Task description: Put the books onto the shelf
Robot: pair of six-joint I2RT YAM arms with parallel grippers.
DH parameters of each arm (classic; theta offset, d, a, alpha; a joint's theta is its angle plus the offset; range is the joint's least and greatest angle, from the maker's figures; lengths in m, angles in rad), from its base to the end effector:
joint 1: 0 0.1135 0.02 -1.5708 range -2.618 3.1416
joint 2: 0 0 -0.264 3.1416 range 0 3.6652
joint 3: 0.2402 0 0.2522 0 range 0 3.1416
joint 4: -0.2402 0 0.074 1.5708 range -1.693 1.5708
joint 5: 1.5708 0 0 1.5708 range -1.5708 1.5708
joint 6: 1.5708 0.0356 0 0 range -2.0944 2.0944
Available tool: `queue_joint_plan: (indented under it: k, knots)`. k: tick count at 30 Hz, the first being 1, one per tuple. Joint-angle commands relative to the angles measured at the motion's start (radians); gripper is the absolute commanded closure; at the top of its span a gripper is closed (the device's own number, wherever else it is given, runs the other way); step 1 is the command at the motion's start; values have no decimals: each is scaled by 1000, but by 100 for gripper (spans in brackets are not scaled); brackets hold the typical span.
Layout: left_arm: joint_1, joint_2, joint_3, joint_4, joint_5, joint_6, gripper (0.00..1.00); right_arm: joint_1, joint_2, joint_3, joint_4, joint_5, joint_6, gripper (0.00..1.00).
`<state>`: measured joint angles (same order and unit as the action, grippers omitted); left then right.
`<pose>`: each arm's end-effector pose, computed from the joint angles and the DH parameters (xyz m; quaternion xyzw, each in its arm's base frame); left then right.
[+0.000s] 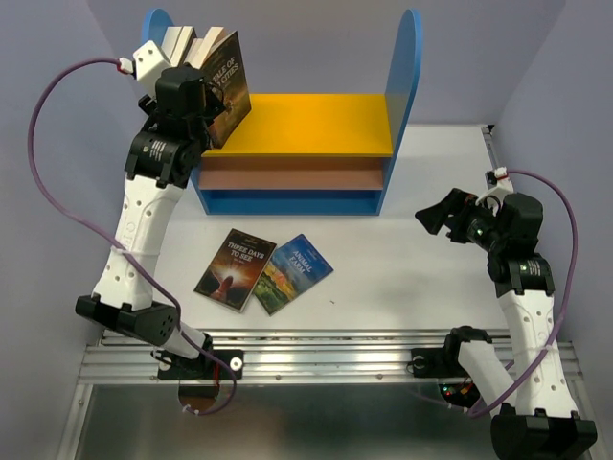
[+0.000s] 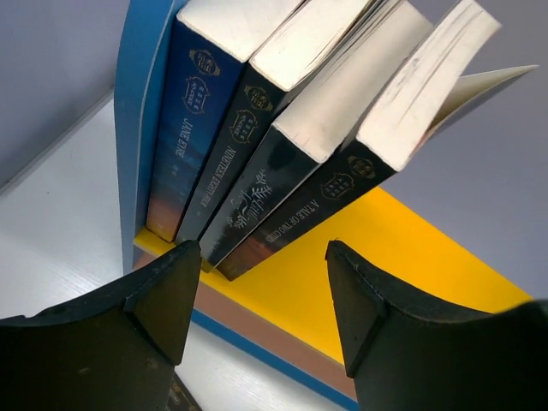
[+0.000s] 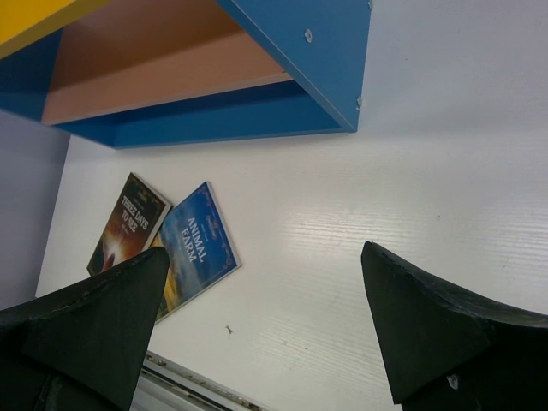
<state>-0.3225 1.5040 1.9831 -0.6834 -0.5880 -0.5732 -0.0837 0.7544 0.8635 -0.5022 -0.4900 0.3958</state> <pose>0.2847 -0.0743 0.5221 -0.2743 0.7136 -0.0591 0.6420 0.1628 0.0032 0.3402 0.0607 0.8157 0.2830 0.5009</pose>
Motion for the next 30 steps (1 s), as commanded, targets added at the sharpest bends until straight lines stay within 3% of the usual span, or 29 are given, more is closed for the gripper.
queue_joint_plan:
  k: [1,4,6,9,11,12,15,21,26,30]
  knots:
    - [7,-83,-33,119,74,62,29,6,2,23,21,-9,-11,0]
    - [5,-117,-66,177,201,104,29,6,0,23,22,-2,-11,0]
    - [-7,-145,-139,255,420,157,30,6,-3,25,19,4,-11,0]
    - [-110,-166,-205,379,505,209,29,6,0,31,19,8,-12,0]
    - [-182,-139,-163,371,455,239,24,6,3,32,17,10,-12,0]
    - [-225,-102,-146,361,429,249,14,6,6,35,16,7,-12,0]
    - [-233,-29,-63,358,444,266,1,6,11,37,14,2,-12,0]
    - [-233,128,106,351,318,314,1,6,2,38,10,13,-17,0]
    - [-231,314,333,277,108,357,1,6,6,45,5,21,-23,0]
    - [-201,358,361,304,-2,374,1,6,8,46,1,33,-26,0]
